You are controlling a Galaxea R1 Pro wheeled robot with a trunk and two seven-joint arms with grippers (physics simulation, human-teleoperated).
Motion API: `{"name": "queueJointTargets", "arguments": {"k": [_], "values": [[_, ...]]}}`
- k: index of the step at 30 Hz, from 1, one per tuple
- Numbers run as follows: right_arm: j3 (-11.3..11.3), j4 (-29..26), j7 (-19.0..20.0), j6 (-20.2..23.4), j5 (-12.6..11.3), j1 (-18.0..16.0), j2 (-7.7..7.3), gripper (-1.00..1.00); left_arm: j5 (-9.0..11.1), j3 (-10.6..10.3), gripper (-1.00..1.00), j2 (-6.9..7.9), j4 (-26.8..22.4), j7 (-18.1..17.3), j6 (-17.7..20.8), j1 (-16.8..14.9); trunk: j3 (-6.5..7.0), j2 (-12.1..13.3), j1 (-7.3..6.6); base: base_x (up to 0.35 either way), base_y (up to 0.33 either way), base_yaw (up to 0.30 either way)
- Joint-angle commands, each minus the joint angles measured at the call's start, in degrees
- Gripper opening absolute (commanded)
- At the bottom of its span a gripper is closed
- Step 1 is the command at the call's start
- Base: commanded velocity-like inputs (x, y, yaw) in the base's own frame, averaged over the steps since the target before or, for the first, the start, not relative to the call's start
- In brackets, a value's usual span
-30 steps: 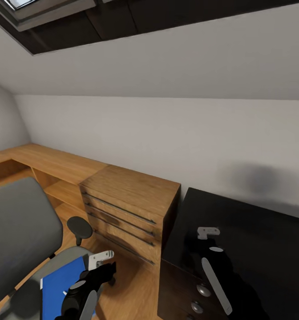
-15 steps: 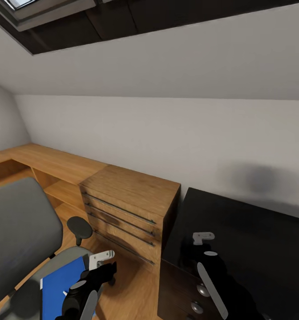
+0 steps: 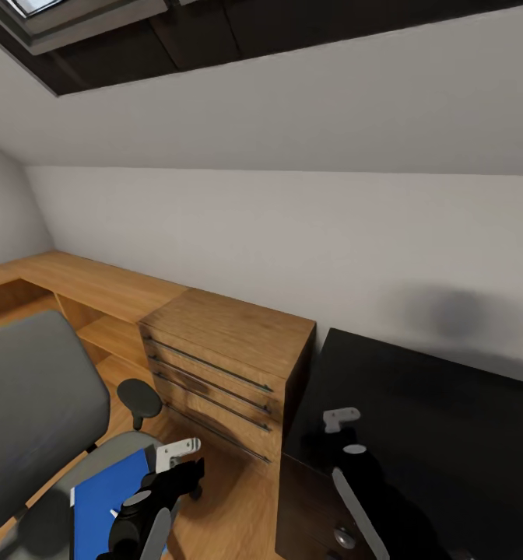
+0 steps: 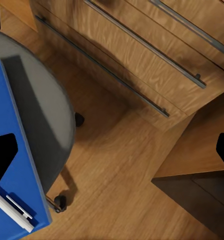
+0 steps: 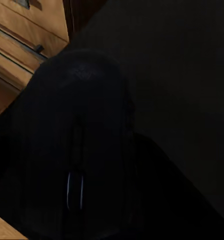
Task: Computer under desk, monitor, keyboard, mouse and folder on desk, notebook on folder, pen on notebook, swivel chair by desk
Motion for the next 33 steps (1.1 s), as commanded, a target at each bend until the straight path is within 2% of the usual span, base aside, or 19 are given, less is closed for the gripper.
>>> {"name": "queueJointTargets", "arguments": {"k": [1,33], "values": [[1.2,-0.1,-0.8,0.1,-0.5,-0.1,-0.09,-1.0,0.6,-0.1,1.0,0.0,-0.1,0.5,0.2,0.0,-0.06,0.0,0.0,0.0,0.0,0.0],[1.4,-0.1,-1.0,0.1,-0.3,-0.1,-0.17,-1.0,0.7,-0.1,1.0,0.04,-0.1,0.5,0.2,0.0,-0.06,0.0,0.0,0.041,0.0,0.0]]}}
